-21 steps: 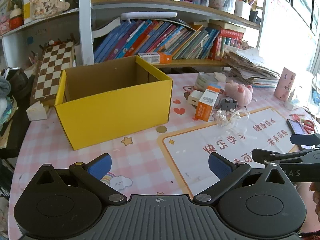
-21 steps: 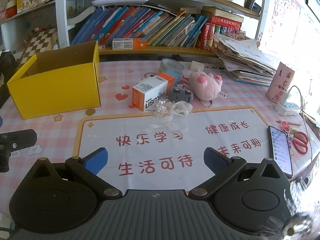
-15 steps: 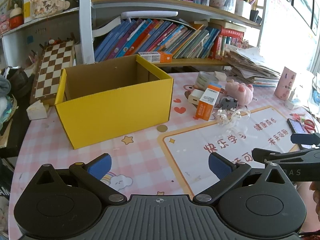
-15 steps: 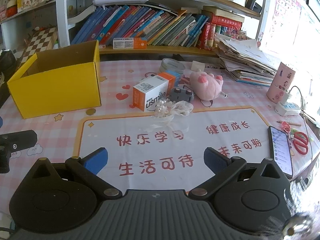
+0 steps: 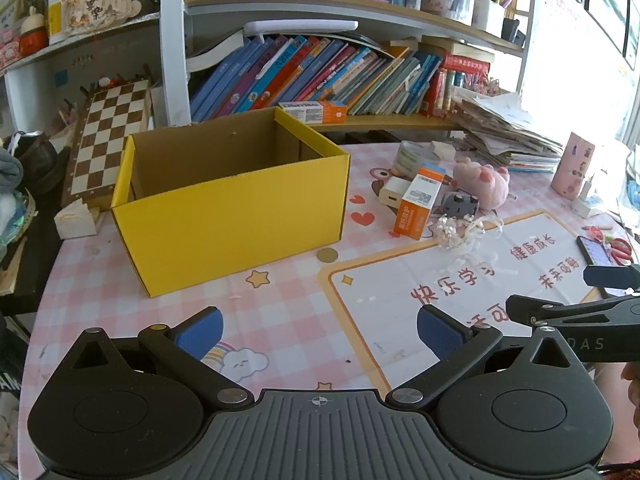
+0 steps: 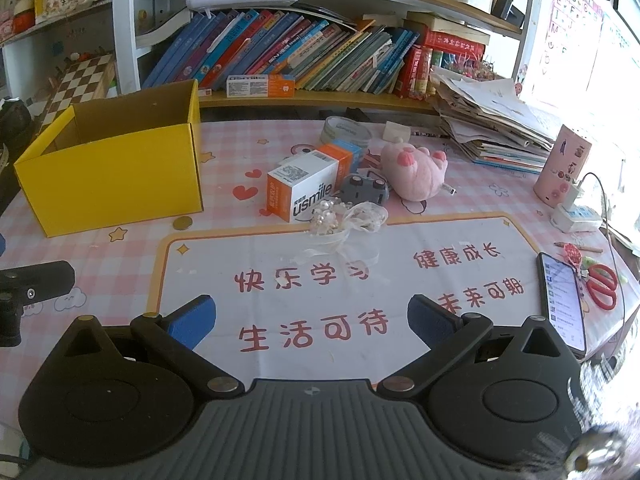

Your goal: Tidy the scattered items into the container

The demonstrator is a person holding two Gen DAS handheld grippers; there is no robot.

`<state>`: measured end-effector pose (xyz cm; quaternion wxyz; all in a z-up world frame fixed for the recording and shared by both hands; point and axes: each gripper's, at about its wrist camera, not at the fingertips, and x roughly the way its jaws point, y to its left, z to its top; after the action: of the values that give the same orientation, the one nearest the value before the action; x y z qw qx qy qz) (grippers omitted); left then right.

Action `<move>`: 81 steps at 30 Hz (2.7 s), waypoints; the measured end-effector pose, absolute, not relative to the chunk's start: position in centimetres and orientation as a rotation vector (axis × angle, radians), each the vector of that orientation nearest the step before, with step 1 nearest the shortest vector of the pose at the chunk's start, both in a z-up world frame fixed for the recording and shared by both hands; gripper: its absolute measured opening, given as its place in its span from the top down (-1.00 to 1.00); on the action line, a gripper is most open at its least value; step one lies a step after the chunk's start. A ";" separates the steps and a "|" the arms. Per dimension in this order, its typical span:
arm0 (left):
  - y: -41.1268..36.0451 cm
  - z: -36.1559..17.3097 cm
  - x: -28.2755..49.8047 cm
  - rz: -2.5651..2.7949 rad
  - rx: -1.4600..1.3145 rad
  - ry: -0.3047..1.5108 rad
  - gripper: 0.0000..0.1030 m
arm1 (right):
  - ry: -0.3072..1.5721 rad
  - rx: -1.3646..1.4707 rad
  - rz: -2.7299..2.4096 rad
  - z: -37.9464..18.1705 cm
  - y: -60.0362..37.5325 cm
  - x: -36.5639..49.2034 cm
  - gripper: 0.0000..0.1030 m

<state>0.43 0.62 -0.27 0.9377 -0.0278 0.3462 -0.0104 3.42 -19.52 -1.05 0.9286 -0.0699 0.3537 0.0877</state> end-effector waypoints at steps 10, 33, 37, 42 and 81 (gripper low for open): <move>0.8 -0.2 0.6 -0.023 -0.056 0.717 -1.00 | 0.729 -0.142 0.183 -1.2 -19.7 3.5 -1.00; 0.7 -0.7 0.7 -0.016 -0.060 0.718 -1.00 | 0.737 -0.148 0.189 -1.3 -19.5 3.8 -1.00; 0.9 -0.7 0.7 -0.025 -0.063 0.719 -1.00 | 0.734 -0.148 0.188 -1.3 -19.3 3.8 -1.00; 1.1 -0.7 0.6 -0.031 -0.070 0.713 -1.00 | 0.730 -0.154 0.189 -1.3 -19.2 3.8 -1.00; 1.2 -0.5 0.7 -0.067 -0.065 0.706 -1.00 | 0.726 -0.166 0.181 -1.0 -18.5 3.5 -1.00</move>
<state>0.69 1.15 -0.52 0.9374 -0.0318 0.3454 -0.0327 3.51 -18.52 -0.98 0.9274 -0.0807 0.3543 0.0882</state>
